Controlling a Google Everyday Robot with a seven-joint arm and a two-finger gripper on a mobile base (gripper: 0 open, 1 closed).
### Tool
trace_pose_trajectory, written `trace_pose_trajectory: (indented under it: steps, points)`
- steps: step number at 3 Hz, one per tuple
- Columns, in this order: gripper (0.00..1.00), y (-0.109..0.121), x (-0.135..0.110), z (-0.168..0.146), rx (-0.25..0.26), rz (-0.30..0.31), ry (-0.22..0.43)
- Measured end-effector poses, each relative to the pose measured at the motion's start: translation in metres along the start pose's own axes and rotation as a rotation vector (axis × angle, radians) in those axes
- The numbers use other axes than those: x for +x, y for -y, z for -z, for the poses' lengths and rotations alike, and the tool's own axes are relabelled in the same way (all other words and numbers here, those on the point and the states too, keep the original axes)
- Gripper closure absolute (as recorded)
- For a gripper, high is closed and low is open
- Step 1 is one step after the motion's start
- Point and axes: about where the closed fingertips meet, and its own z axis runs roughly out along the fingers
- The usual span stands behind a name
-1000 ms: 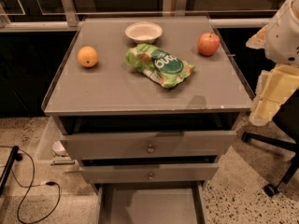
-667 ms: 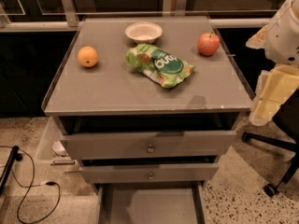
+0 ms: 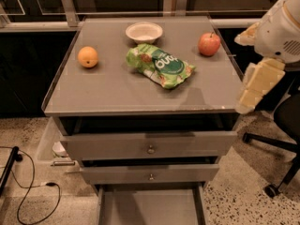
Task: Place green rice chip bag into bottom drawer
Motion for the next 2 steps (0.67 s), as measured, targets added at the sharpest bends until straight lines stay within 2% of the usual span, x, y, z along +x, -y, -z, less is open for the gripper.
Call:
trace_pose_trajectory:
  steps: [1,2]
  points:
    - [0.0,0.038,-0.006,-0.017,-0.012,0.006,0.179]
    - [0.0,0.086,-0.011,-0.039,0.01,0.025,0.365]
